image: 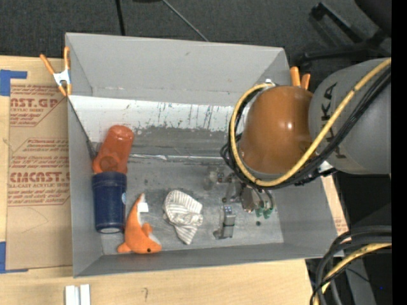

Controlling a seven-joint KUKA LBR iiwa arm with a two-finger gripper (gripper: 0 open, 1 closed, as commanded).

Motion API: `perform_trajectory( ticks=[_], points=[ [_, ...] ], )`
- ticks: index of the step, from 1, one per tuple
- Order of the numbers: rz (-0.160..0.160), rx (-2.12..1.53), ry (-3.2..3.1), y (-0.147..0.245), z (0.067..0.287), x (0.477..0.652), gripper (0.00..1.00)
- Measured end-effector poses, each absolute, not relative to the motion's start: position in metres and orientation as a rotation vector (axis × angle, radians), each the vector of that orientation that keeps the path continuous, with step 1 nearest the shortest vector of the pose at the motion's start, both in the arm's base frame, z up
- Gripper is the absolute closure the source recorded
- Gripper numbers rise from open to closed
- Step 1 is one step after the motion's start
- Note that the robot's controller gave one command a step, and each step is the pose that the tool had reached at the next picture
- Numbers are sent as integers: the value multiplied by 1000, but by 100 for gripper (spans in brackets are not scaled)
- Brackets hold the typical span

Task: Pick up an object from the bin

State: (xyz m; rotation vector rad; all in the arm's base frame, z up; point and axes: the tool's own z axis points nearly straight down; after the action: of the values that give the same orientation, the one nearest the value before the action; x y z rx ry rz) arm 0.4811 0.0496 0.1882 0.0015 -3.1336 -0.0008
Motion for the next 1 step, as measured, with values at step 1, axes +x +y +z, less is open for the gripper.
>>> perform_trajectory(
  ticks=[1],
  points=[
    [-1,1,-3138,50,191,482,0]
  ],
)
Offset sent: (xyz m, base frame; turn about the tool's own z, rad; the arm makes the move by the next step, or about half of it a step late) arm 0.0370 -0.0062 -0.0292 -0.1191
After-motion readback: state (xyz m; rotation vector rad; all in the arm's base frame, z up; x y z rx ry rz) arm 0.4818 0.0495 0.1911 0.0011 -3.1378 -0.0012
